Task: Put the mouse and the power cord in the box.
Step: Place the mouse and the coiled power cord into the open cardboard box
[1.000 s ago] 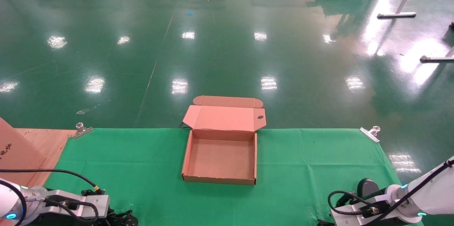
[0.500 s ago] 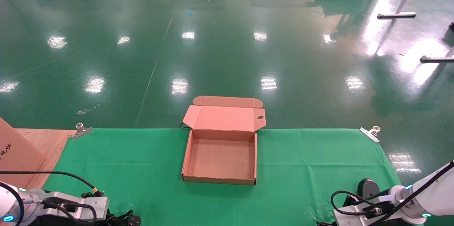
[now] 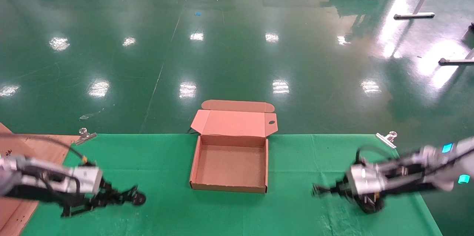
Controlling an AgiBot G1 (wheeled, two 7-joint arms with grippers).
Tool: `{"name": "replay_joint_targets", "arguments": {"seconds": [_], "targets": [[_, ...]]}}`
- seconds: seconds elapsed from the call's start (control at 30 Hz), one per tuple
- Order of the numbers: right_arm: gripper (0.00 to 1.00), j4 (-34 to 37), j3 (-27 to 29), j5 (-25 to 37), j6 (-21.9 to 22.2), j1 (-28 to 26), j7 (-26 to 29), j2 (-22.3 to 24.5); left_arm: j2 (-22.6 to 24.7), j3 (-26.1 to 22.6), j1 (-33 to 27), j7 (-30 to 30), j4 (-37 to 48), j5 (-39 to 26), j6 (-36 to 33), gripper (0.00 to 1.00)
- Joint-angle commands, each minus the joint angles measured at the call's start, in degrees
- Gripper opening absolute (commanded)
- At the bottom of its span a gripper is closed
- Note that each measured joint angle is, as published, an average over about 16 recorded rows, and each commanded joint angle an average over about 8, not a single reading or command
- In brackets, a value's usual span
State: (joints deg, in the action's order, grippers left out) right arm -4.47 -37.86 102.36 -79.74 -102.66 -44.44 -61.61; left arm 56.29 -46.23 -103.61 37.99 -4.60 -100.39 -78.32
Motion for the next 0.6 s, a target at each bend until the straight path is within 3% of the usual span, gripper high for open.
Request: {"name": "replay_joint_targets", "arguments": {"seconds": [0.03,0.3,0.6], "targets": [[0.00,-0.73,0.68,-1.01,-2.64,-2.53,0.25,0.53,-0.20,-0.01,-2.53,0.13,-0.99,-0.02,-2.05,0.00],[0.00,-4.87,1.88,-2.77,-5.52,-9.70,6.17,-3.75,2.43,0.57,-10.60,-2.25,-5.72,0.63,-4.85,0.00],[0.00,-7.08,1.46,-1.97,0.49,-13.79,13.40,-13.32,7.95,2.20,-16.78,-2.16,-7.09,2.78,-3.59,0.00]]}}
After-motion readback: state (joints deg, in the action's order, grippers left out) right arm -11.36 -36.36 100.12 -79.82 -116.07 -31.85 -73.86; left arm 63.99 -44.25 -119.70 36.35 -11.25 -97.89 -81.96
